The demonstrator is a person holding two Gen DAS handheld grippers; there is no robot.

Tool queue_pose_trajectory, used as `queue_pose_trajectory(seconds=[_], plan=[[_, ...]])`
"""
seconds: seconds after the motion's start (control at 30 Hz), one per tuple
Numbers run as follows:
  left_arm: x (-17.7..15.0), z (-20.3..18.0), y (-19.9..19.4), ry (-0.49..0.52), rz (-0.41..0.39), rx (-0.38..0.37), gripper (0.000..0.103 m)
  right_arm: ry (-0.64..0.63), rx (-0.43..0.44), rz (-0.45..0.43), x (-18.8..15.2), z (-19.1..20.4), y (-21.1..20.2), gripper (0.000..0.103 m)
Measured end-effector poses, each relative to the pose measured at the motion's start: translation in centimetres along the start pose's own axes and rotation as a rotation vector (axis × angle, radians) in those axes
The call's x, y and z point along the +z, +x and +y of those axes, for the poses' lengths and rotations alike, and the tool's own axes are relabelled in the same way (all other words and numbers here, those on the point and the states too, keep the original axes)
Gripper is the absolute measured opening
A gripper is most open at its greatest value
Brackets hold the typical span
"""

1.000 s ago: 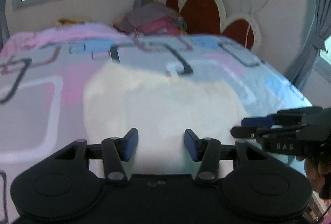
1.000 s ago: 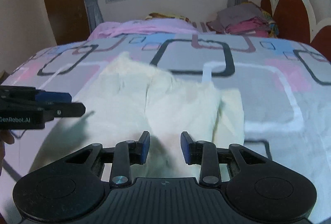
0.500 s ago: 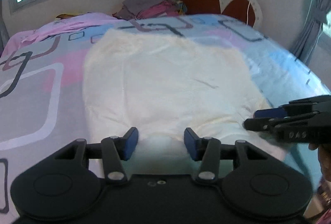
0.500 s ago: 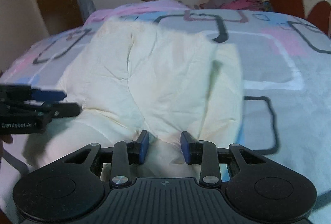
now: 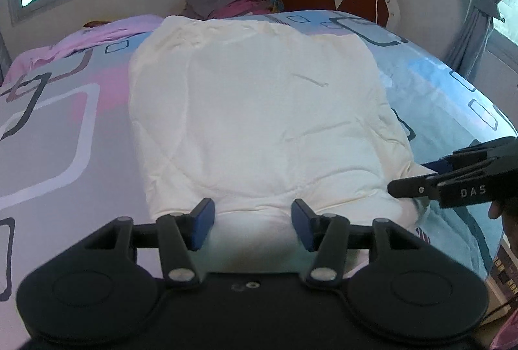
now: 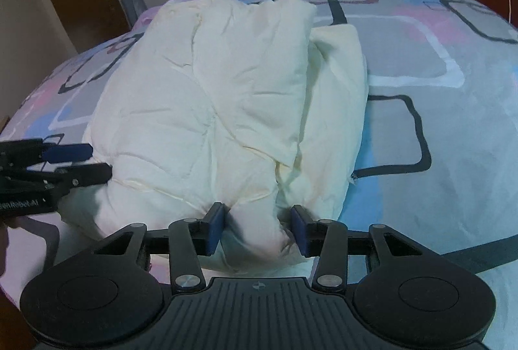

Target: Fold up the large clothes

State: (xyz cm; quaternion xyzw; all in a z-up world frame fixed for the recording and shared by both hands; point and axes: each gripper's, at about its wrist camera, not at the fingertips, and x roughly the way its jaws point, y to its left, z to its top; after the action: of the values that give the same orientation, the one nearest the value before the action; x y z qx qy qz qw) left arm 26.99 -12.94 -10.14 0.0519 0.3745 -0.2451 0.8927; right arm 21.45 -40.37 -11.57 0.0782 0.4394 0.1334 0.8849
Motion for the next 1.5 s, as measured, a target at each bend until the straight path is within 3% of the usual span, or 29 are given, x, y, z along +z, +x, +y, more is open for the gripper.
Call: queue_pose_trajectory(seconds=[0.07,0.1,0.13,0.2,0.27,0.37,0.47,0.67,0.83,1.1,1.3,1.33,1.4,1.5], plan=[[0.5,0.5,-1.1,-0.019,-0.014,0.004,0.058,0.033,0.009,-0.031,0.6,-0.7,-1.3,0.047],[0.6,1.0,-1.7,-0.045,-0.043,0.034,0.086,0.070,0.002,-0.068,0.9,-1.4,-2.2,0.070],[0.5,1.4,-2.3,-0.071,-0.083,0.081,0.100,0.110,0.005,-0.114,1.0,-2.3,-3.1,0.082],[0.5,2.8,-2.6,-0.114,-0.133,0.134,0.102,0.197,0.038,-0.146,1.5,-4.5,-3.8,0.087],[0.8,4.4,-1.6,-0.177,-0.095,0.110,0.103,0.297,0.051,-0.139,2.0,-6.8,-3.2,0.087],[1.2,6.8,0.1,-0.303,-0.056,0.011,0.102,0.418,0.096,-0.122,2.6,-9.6,-1.9,0.087],[1.3,8.8,2.1,-0.430,-0.005,-0.090,0.101,0.531,0.176,-0.126,3.2,-11.6,-0.4,0.103],[0.9,11.8,5.0,-0.617,0.035,-0.228,0.097,0.628,0.290,-0.081,4.2,-13.8,2.2,0.103],[0.3,12.4,6.2,-0.689,0.048,-0.272,0.097,0.618,0.357,-0.067,3.8,-14.5,3.7,0.103],[0.1,12.5,7.4,-0.737,0.063,-0.314,0.092,0.447,0.426,-0.013,5.7,-13.2,5.6,0.103],[1.3,11.4,7.4,-0.677,0.068,-0.260,0.089,0.357,0.401,0.017,6.7,-11.4,6.5,0.102],[1.5,11.2,7.5,-0.663,0.068,-0.256,0.089,0.343,0.398,0.020,6.9,-11.2,6.6,0.100],[1.9,10.8,7.5,-0.652,0.061,-0.255,0.088,0.355,0.433,0.030,7.1,-11.2,6.8,0.076],[2.3,10.0,6.9,-0.609,0.021,-0.258,0.081,0.342,0.437,0.024,7.1,-11.3,6.5,0.065]])
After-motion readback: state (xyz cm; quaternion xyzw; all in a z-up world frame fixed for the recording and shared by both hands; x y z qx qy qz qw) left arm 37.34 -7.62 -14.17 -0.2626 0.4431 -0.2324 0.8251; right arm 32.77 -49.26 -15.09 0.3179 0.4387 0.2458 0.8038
